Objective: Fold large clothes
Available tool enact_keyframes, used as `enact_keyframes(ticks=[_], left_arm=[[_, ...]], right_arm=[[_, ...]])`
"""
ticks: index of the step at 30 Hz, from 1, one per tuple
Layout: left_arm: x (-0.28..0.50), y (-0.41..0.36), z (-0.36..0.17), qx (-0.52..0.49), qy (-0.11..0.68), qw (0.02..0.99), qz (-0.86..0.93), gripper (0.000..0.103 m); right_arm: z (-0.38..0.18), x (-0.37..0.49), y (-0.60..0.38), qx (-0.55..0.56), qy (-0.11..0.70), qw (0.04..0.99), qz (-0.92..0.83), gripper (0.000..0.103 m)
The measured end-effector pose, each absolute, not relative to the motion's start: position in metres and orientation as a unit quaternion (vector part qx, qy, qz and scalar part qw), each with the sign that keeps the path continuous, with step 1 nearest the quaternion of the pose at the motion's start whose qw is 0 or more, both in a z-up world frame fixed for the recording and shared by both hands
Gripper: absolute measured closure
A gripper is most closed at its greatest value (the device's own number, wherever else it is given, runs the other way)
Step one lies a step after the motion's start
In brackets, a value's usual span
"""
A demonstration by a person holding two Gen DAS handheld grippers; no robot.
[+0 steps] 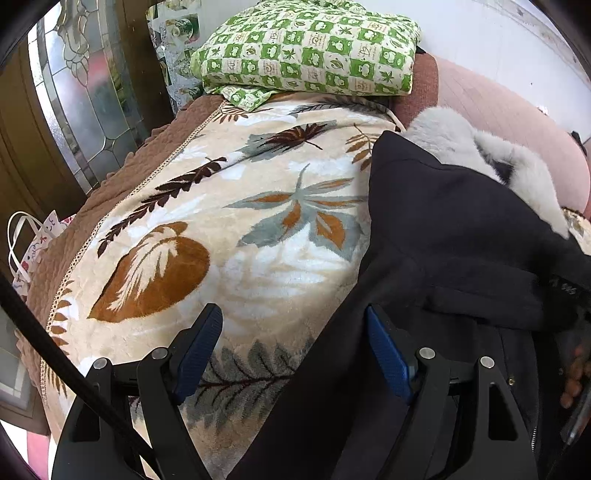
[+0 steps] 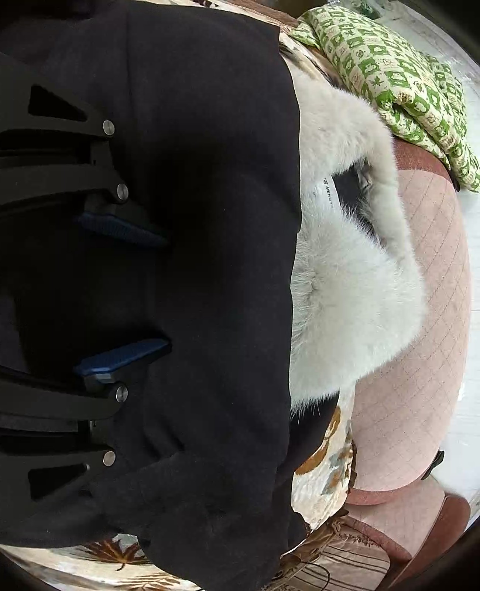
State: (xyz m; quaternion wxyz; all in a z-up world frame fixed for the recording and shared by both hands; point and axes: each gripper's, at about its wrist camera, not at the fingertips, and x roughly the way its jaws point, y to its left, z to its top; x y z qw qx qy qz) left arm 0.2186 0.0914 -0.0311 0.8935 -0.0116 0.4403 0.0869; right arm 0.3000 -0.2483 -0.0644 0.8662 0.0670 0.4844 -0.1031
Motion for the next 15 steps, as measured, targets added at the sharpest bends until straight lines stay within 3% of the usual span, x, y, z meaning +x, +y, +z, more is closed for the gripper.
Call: enact_keyframes(ticks=[10, 12, 15], left_arm=[[0.224, 0.075, -0.053, 0.021, 0.464, 0.881, 0.089, 0.025], [0.225, 0.076, -0.053, 0.018, 0.466, 0.880, 0.090, 0.025], [0.225, 0.075, -0.056, 0.018, 0.468, 0.878, 0.093, 0.025]], right_arm=[[-0.057, 0.264, -0.294, 0.089, 0.482, 0.866, -0.101, 0.050], [-0.052, 0.253, -0.315, 0.132, 0.480, 0.863, -0.088, 0.071], [-0.041, 0.235, -0.337, 0.172, 0.475, 0.861, -0.063, 0.084]])
